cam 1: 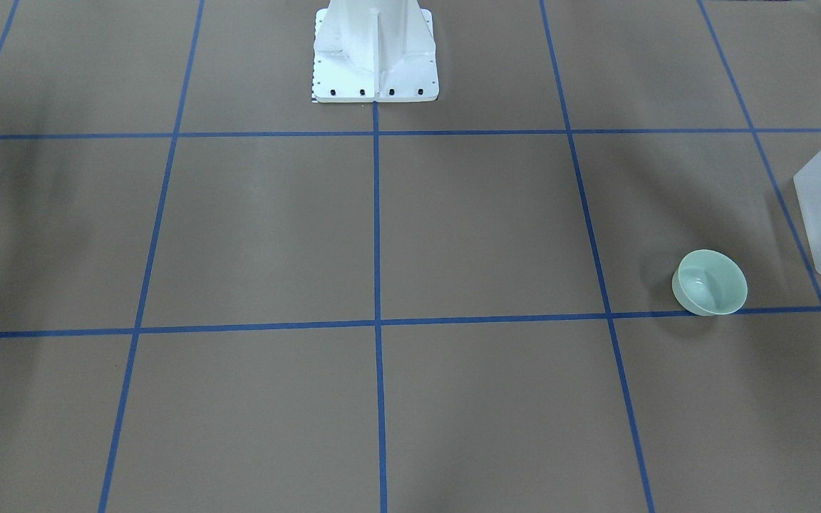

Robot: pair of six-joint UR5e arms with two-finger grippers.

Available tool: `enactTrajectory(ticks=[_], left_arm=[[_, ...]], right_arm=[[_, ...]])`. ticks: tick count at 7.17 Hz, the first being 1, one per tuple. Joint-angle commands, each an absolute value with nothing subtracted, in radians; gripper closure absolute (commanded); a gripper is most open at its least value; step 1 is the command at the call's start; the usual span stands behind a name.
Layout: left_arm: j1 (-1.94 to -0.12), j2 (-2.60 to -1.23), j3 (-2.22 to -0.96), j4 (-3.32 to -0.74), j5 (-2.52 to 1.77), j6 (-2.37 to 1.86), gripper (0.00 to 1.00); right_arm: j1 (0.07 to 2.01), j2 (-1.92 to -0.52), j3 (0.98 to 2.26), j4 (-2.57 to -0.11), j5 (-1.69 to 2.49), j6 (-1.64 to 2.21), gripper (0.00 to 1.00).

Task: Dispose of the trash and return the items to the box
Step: 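Place the yellow cup into the clear bin with the left gripper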

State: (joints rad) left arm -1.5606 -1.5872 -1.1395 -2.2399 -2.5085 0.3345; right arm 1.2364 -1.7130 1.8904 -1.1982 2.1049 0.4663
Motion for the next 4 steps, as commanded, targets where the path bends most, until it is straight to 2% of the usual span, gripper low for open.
enactTrajectory(ticks=[1, 3, 4], left_arm=[[-1.565, -1.62, -1.217, -2.173, -2.567, 0.236, 0.2], [-1.562, -1.643, -1.423, -1.98, -2.55, -0.023, 0.2], [-1.516, -1.661, -1.455, -1.982, -2.49, -0.166, 0.2]], right_arm=[[1.236, -1.709, 1.89, -1.198, 2.105, 0.466, 0.0], [1.236, -1.709, 1.89, -1.197, 2.106, 0.466, 0.0], [1.232, -1.709, 1.888, -1.198, 2.106, 0.466, 0.0]])
